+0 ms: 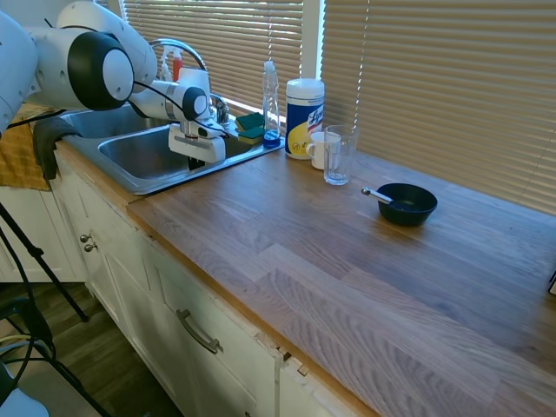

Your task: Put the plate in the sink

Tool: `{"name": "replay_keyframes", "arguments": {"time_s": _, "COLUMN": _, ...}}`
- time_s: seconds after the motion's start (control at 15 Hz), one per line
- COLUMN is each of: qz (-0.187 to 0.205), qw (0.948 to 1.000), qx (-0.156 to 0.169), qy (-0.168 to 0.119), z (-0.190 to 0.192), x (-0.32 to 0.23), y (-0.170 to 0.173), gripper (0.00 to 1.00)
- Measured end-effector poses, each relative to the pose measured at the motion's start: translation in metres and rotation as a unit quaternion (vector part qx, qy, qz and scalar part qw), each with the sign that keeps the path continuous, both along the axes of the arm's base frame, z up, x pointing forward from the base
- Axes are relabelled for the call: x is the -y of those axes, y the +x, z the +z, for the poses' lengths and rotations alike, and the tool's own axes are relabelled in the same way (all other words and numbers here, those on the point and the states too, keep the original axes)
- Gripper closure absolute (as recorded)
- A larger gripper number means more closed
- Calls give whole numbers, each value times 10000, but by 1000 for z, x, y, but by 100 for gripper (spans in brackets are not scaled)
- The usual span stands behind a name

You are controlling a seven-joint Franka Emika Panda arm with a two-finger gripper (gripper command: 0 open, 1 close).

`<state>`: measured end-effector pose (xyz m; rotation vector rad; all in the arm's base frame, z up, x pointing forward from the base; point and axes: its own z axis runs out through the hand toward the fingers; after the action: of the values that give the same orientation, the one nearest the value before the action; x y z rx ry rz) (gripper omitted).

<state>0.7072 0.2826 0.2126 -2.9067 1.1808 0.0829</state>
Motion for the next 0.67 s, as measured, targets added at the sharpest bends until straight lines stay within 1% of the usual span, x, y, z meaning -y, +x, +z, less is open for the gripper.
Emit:
{"name": "replay_keyframes", "arguments": {"time_s": 0.33, "qz": -17, "qw": 10000, "qx": 70, "qy": -15, "z": 7, "x": 3, "y": 3, "gripper": 0}}
{"name": "replay_keyframes", "arguments": {"time_s": 0.47, "qz": -21, "qw": 9999, "qx": 165, "qy": -1, "z": 22, "x": 3, "y": 5, "gripper": 0}}
{"name": "replay_keyframes", "arguments": {"time_s": 0.67, "qz": -42, "qw": 9993, "qx": 370, "qy": -5, "z": 57, "x": 4, "y": 8, "gripper": 0}}
